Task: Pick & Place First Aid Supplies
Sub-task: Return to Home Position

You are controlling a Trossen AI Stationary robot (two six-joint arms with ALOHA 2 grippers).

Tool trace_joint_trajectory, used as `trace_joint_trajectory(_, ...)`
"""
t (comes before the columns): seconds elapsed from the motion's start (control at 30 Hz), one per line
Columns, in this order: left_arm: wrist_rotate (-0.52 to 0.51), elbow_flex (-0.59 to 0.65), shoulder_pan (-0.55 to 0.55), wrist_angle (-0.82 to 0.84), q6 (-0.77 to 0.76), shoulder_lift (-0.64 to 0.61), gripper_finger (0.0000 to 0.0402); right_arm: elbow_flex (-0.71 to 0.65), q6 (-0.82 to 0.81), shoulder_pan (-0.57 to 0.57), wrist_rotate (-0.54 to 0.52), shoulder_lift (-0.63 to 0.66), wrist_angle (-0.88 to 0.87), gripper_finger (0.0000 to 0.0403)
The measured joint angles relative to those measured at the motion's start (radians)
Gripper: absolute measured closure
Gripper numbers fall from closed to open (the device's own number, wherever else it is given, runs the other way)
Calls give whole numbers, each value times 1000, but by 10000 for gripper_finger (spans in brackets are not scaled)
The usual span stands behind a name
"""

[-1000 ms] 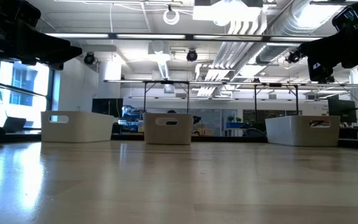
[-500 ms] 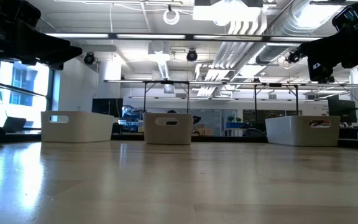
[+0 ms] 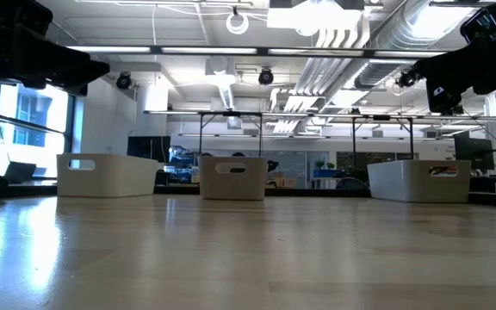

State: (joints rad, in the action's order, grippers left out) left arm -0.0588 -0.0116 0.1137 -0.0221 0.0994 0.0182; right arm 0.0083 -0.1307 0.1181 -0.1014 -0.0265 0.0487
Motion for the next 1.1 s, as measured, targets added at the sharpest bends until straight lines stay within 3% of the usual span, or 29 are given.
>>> trace_joint_trajectory(1.1,14,0,11,3,0,-1,209,0,0,0,0,0,0,396)
